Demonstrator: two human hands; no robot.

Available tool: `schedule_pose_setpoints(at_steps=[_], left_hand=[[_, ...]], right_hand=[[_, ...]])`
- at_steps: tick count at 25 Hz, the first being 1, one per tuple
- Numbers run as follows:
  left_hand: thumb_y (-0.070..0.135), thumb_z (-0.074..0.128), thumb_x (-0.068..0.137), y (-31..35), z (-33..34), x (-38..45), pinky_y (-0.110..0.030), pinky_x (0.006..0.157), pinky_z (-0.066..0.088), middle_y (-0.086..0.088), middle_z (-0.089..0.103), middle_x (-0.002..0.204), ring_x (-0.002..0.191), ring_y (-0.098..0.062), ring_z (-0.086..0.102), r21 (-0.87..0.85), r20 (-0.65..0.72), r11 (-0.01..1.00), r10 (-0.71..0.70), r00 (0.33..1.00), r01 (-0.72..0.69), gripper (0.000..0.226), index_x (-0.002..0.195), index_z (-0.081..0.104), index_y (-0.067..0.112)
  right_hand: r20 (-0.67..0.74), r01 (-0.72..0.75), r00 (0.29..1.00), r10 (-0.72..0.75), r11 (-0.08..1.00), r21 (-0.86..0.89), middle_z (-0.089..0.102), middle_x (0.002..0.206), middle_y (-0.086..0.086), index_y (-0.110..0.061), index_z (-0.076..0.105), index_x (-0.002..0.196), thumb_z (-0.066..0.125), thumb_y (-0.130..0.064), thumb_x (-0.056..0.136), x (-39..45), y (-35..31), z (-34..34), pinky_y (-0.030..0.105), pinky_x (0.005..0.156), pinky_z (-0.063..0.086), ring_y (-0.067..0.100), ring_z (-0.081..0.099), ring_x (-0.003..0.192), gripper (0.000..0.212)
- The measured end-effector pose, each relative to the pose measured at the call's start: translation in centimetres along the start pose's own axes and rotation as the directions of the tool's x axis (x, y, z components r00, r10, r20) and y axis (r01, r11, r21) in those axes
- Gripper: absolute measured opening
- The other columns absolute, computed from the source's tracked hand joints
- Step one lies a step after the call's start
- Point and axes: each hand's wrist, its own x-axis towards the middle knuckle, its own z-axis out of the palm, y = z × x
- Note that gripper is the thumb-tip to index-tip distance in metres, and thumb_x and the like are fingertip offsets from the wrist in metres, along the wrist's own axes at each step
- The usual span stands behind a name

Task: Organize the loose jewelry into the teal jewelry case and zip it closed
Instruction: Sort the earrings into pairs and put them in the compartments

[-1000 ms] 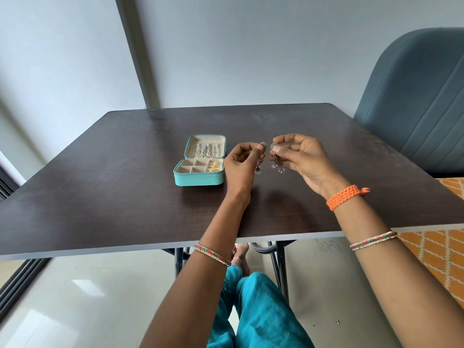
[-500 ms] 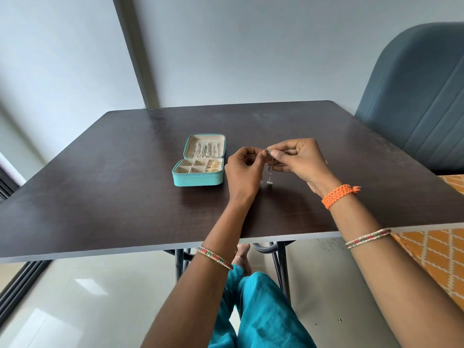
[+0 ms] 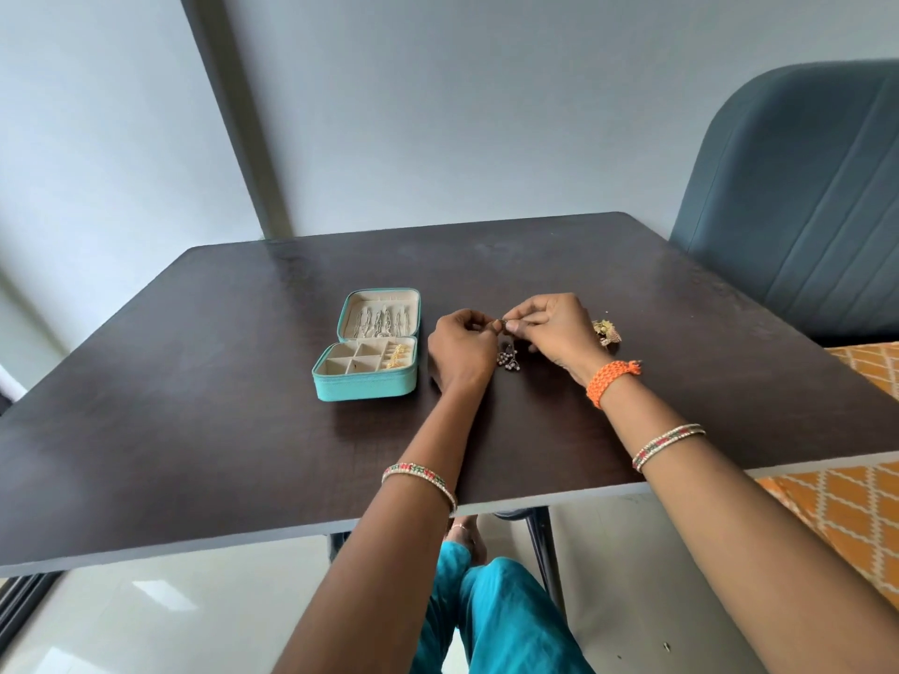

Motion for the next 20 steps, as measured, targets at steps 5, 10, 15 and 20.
schedule_pose_setpoints(at_steps=[5, 10, 15, 20], left_hand=[[0.026, 0.071, 0.077, 0.4, -0.2, 0.6, -0.020, 0.059, 0.038, 0.003, 0.071, 0.076, 0.074, -0.014, 0.064, 0.074, -0.009, 0.996, -0.045, 0.999, 0.045, 0.005, 0.075, 0.072, 0.022], [0.030, 0.073, 0.076, 0.1, 0.2, 2.3, -0.020, 0.063, 0.040, -0.002, 0.074, 0.084, 0.082, -0.018, 0.068, 0.123, -0.001, 0.990, -0.072, 0.997, 0.072, 0.012, 0.082, 0.075, 0.021], [0.031, 0.072, 0.078, -0.4, 0.3, 3.8, -0.021, 0.066, 0.041, -0.004, 0.074, 0.089, 0.087, -0.020, 0.068, 0.211, 0.021, 0.976, -0.063, 0.998, 0.057, 0.014, 0.087, 0.075, 0.021], [0.030, 0.070, 0.080, -0.5, 0.5, 3.7, -0.021, 0.067, 0.040, -0.005, 0.073, 0.091, 0.090, -0.021, 0.067, 0.251, -0.001, 0.967, -0.035, 0.999, 0.035, 0.014, 0.089, 0.075, 0.021]], right_hand=[[-0.020, 0.020, 1.000, -0.022, 0.994, -0.103, 0.070, 0.068, -0.003, -0.019, 0.075, 0.077, 0.077, -0.014, 0.076, 0.8, 0.3, 0.1, 0.019, 0.063, 0.047, 0.009, 0.065, 0.069, 0.005], [-0.071, 0.005, 0.997, -0.023, 0.970, -0.243, 0.068, 0.069, -0.010, -0.026, 0.075, 0.074, 0.078, -0.027, 0.074, 1.6, 0.7, 0.8, 0.021, 0.061, 0.041, 0.009, 0.065, 0.074, 0.003], [-0.110, -0.028, 0.994, -0.003, 0.960, -0.280, 0.063, 0.064, -0.015, -0.031, 0.069, 0.067, 0.075, -0.026, 0.076, 2.1, 0.7, 1.2, 0.023, 0.064, 0.043, 0.010, 0.065, 0.075, 0.011], [-0.102, 0.011, 0.994, -0.041, 0.960, -0.280, 0.063, 0.063, -0.014, -0.026, 0.074, 0.082, 0.073, -0.020, 0.078, 2.2, 0.8, 1.4, 0.027, 0.072, 0.053, 0.012, 0.067, 0.080, 0.007]])
